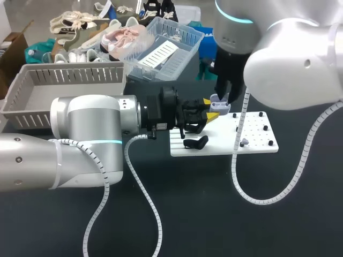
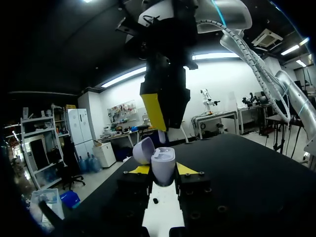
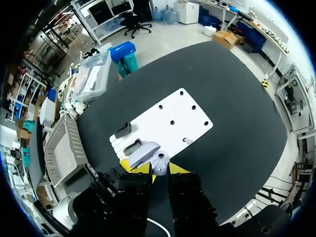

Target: Pick up each earbud case from the left stands, insert the matching earbuds, close the lid, and place the case in the box.

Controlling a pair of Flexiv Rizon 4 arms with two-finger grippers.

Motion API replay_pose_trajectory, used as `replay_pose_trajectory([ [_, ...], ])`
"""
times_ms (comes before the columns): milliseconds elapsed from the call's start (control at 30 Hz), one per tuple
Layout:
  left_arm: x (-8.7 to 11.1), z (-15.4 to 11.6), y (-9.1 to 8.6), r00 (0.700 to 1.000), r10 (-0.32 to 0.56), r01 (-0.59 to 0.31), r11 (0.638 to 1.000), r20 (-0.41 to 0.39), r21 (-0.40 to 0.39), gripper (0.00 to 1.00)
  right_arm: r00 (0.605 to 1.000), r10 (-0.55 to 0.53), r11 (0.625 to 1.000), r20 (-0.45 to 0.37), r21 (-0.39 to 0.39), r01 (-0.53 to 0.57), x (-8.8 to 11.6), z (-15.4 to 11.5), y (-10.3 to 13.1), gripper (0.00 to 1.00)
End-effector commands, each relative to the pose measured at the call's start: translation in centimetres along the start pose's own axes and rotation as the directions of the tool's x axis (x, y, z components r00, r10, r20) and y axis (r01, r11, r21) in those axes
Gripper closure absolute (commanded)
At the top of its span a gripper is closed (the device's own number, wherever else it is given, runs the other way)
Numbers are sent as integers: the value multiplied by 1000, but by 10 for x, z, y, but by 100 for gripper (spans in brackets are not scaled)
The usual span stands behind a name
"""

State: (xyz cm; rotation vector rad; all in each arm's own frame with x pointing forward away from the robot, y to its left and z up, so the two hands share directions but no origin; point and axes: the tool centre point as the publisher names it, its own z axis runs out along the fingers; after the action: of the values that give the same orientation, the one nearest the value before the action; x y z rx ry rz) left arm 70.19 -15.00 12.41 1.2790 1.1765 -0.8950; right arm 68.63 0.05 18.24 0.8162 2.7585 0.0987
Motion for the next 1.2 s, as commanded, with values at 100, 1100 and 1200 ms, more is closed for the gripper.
replay_pose_trajectory([
  [100,1,0,-1,1000,2,-2,1000,3,-5,100,1000,2,1000,-6,3,-2,1,3,0,100],
  [1100,1,0,-1,1000,2,-2,1000,3,-5,100,1000,15,1000,-22,-10,-16,0,11,-2,100],
  [1200,1,0,-1,1000,2,-2,1000,3,-5,100,1000,14,1000,-24,-10,-15,0,12,-3,100],
])
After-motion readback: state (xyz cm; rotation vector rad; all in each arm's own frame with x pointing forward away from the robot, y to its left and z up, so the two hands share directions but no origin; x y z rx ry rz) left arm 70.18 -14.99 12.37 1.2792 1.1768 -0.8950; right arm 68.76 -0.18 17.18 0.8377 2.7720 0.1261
